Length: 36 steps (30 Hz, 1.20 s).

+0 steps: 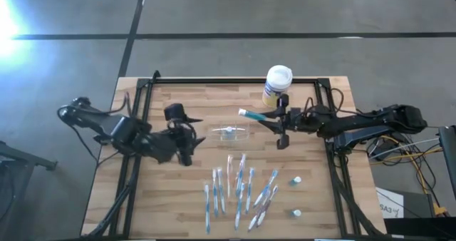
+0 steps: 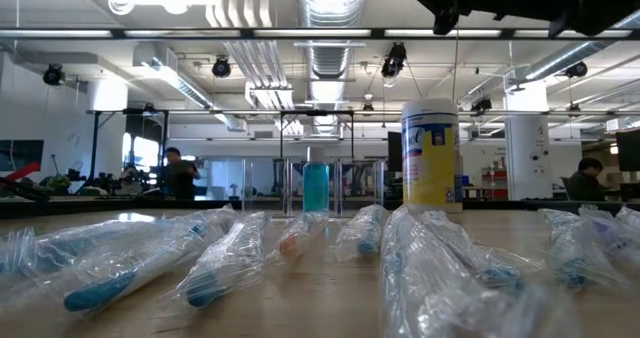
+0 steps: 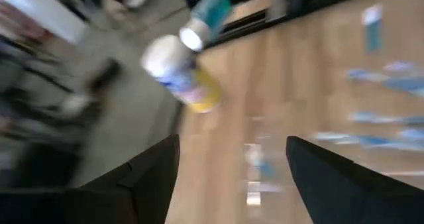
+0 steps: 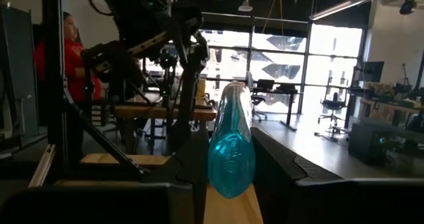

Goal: Pick & Place toothbrushing station
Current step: Put the blue mouthwash into the transparent organizer

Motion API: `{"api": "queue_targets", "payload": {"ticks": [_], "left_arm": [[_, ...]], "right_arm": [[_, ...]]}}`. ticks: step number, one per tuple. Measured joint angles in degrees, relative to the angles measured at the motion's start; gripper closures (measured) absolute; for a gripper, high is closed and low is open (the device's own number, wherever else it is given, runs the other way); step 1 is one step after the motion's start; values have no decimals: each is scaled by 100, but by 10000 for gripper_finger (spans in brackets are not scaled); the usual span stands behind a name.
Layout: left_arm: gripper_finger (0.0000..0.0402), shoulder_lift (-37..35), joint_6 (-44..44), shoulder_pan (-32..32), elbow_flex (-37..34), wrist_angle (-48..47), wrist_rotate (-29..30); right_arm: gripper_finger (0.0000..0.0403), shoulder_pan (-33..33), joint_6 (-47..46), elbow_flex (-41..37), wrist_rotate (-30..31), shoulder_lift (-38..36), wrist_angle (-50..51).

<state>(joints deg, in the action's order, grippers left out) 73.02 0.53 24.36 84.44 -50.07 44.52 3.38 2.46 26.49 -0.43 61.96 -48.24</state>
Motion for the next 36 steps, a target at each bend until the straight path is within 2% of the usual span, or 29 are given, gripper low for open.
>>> {"api": "queue_targets", "payload": {"ticks": [4, 8, 10, 13, 15, 20, 23, 36], "left_arm": [[122, -652, 77, -114, -1255, 1654, -541], [122, -1156, -660, -245, -2721, 3966, -1082], [122, -1302, -1045, -343, -3376, 5193, -1370], [122, -1334, -1169, -576, -4142, 6905, -1423], [122, -1309, -1133, -806, -4422, 7419, -1650], [122, -1274, -534, -1384, -4531, 7463, -2670], [122, -1173, -491, -1532, -4383, 7369, -3083], [122, -232, -860, -1650, -2966, 6036, -3179]], "right_arm": [[322, 0, 94, -205, -156, -155, 2], [317, 7, 128, -283, -321, -175, 8], [319, 1, 203, -284, -504, -135, -4], [322, 0, 277, -266, -850, -49, 6], [322, 0, 314, -248, -970, 14, 8], [316, 0, 372, -170, -1029, 205, 224], [318, 0, 396, -71, -1039, 339, 321], [319, -37, 501, 398, -1200, 680, 382]]}}
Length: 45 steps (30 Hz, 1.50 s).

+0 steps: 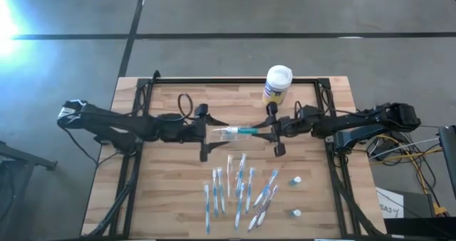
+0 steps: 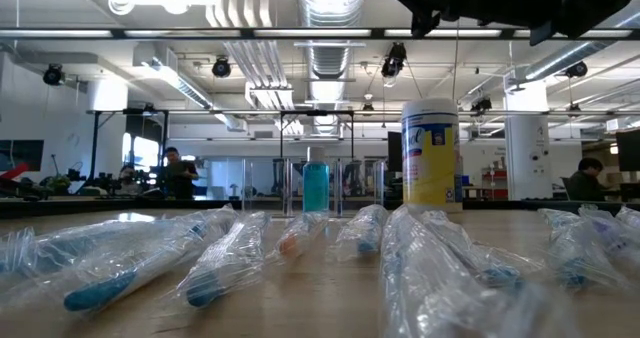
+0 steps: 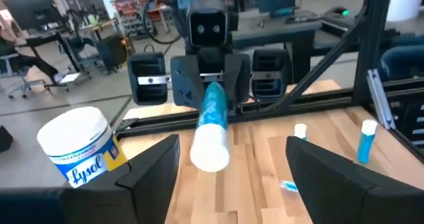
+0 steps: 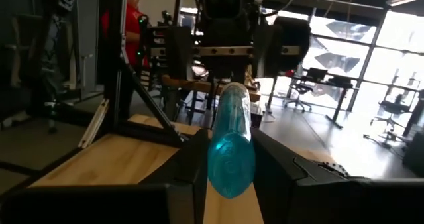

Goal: Pick & Place toothbrushing station
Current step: Put the blue mouthwash into the transparent organizer

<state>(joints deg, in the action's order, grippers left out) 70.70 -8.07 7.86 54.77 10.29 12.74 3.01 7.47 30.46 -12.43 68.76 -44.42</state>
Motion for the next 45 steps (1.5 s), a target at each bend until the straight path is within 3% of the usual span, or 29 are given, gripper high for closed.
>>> {"api": "queue_targets", "payload": {"ticks": [13, 24, 45], "left_arm": [[122, 231, 178, -370, 325, -272, -632], [124, 387, 159, -442, 416, -151, -752], [210, 613, 91, -582, 600, 121, -1200]], "right_arm": [[320, -38, 88, 53, -11, -54, -72], [319, -38, 113, 106, -11, -45, -78], [314, -38, 113, 106, -4, -43, -79]]}}
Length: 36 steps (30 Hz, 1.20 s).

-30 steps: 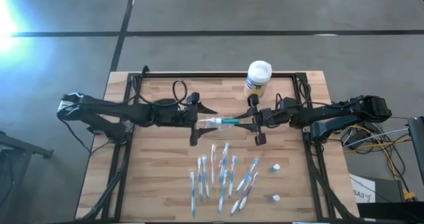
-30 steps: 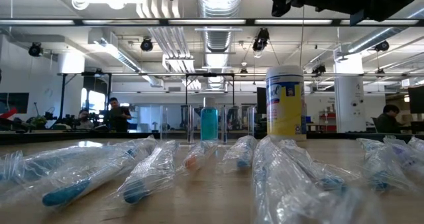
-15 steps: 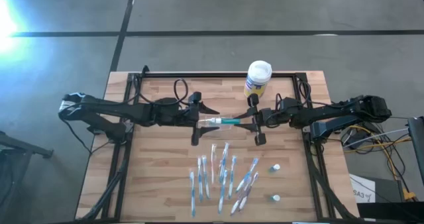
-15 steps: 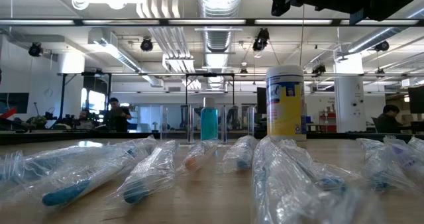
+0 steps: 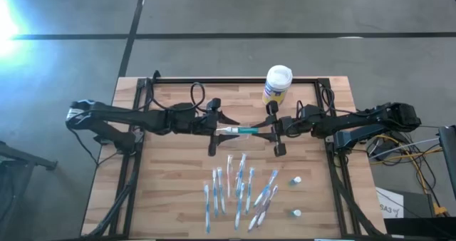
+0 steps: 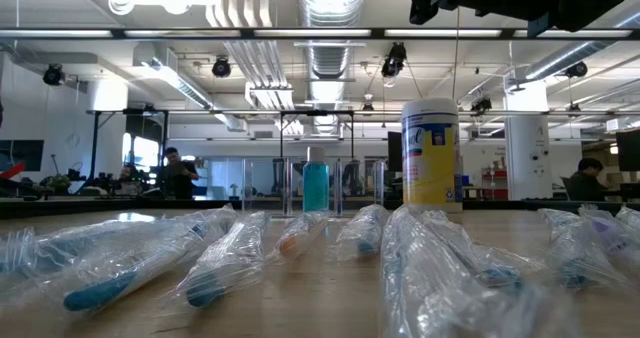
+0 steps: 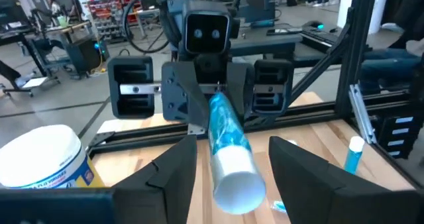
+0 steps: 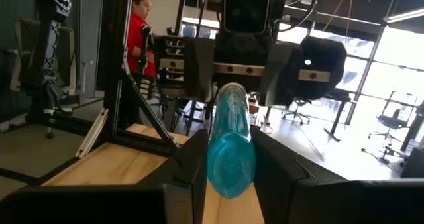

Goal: Pick & Place toothbrushing station
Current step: Put the blue mouthwash into the transparent organizer

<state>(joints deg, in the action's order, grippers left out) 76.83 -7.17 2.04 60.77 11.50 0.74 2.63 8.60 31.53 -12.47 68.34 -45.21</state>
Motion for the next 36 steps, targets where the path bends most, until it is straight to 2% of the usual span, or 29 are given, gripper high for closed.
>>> {"api": "queue_targets", "payload": {"ticks": [12, 19, 31, 36], "left_arm": [[226, 6, -15, 0, 3, -166, 6], [304, 5, -68, 0, 3, -173, 50], [305, 5, -173, 0, 3, -272, 41], [305, -2, -196, 0, 3, -273, 18]], "right_arm": [[312, 0, -2, 0, 7, 0, -2], [312, 1, -2, -2, 35, 0, -2], [311, 4, -47, -4, 36, 2, 6], [286, 2, -121, -2, 17, -71, 55]]}}
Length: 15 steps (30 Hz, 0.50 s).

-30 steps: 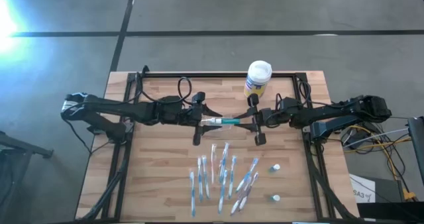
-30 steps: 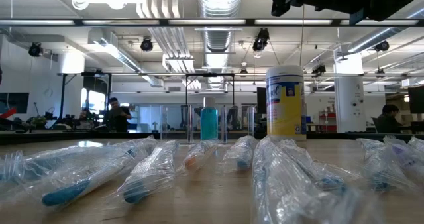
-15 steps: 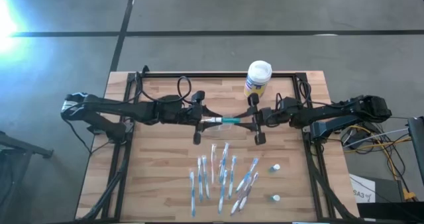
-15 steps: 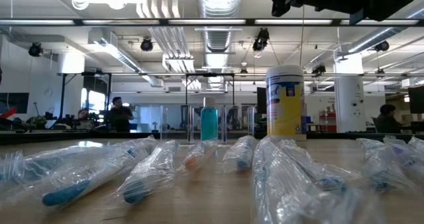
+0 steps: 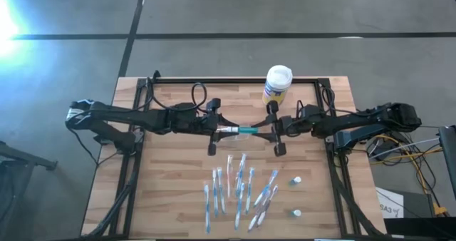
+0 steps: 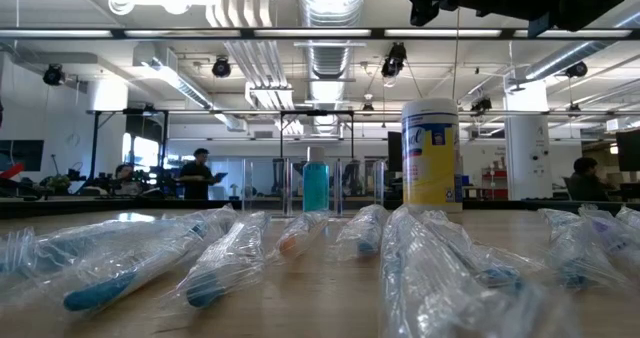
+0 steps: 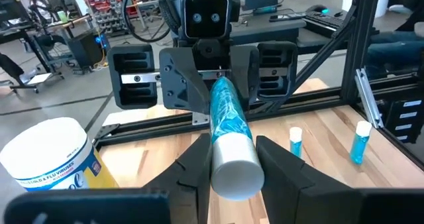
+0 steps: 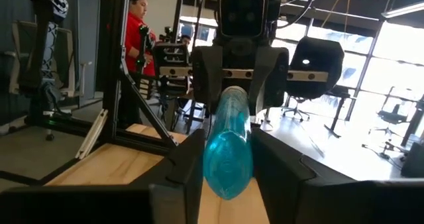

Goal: Pick & Place toothbrushing station
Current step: Put the blue mouthwash into the transparent organizer

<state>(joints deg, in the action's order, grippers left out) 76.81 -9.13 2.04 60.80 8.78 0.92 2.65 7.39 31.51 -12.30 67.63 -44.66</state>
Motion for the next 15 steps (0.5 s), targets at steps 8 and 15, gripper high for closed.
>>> {"api": "queue_targets", "payload": {"ticks": [8, 15], "left_arm": [[305, -13, 0, 4, -9, -79, -41], [305, -196, 98, 17, 278, -1069, 311]], "right_arm": [[212, -2, -39, 0, 10, -286, 261], [196, -2, 5, 0, 84, -696, 1304]]}}
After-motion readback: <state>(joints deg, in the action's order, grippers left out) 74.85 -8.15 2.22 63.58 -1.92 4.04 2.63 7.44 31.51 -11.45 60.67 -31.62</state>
